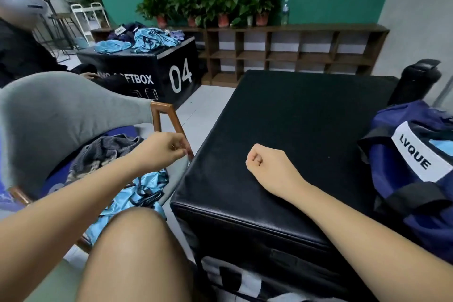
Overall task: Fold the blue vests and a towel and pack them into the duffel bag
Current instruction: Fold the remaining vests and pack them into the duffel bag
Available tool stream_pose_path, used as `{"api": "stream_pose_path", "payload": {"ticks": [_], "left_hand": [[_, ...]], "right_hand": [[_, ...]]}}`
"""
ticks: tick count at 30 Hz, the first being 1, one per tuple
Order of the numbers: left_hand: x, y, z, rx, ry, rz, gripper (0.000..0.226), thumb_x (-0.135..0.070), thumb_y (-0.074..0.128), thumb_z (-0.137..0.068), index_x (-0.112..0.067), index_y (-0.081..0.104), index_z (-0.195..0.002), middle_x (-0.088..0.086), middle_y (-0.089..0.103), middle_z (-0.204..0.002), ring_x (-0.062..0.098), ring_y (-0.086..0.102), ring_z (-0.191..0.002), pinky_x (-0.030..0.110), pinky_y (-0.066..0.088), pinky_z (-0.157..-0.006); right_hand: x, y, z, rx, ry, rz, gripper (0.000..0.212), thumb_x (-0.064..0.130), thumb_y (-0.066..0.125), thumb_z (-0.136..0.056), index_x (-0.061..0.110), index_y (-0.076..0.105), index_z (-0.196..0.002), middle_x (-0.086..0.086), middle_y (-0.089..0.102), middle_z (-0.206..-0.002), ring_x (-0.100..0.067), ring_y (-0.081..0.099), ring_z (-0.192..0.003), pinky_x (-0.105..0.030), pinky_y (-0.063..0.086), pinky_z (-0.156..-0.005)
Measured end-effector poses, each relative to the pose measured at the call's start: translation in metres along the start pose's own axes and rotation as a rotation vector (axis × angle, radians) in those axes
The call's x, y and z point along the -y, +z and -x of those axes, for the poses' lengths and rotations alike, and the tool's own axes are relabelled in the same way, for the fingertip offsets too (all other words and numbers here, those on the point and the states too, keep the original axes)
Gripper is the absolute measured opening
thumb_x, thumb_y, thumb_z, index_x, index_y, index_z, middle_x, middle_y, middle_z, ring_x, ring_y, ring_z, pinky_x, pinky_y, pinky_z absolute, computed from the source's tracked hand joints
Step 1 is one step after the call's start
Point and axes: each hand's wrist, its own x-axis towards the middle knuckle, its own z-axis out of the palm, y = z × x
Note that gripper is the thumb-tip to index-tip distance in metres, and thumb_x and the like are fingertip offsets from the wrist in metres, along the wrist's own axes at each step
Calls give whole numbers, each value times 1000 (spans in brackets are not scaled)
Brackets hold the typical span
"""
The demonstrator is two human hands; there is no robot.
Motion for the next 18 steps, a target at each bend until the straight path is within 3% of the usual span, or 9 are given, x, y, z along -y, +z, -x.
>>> {"api": "stream_pose_path", "payload": {"ticks": [8,13,18], "left_hand": [[88,19,12,53,-238,-61,13,-23,76,-91,-30,72,-101,-9,74,-89,17,69,-84,30,51,-74],[142,58,20,158,-345,-235,33,-33,84,-82,-29,71,-112,-3,76,-101,25,67,-97,35,56,-79],[175,85,35,172,-340,-365,12,-23,70,-88,-25,59,-92,2,64,-84,29,60,-78,44,58,-68]], "right_hand": [[-16,26,5,-83,-87,167,17,24,57,-97,36,56,-84,16,61,-87,-5,59,-77,-35,53,-70],[-22,31,6,-95,-121,168,17,29,60,-98,38,55,-85,17,59,-87,-2,57,-83,-30,50,-71],[-24,33,7,-117,-145,173,19,29,61,-97,39,53,-84,17,59,-87,-3,57,-84,-31,49,-70]]}}
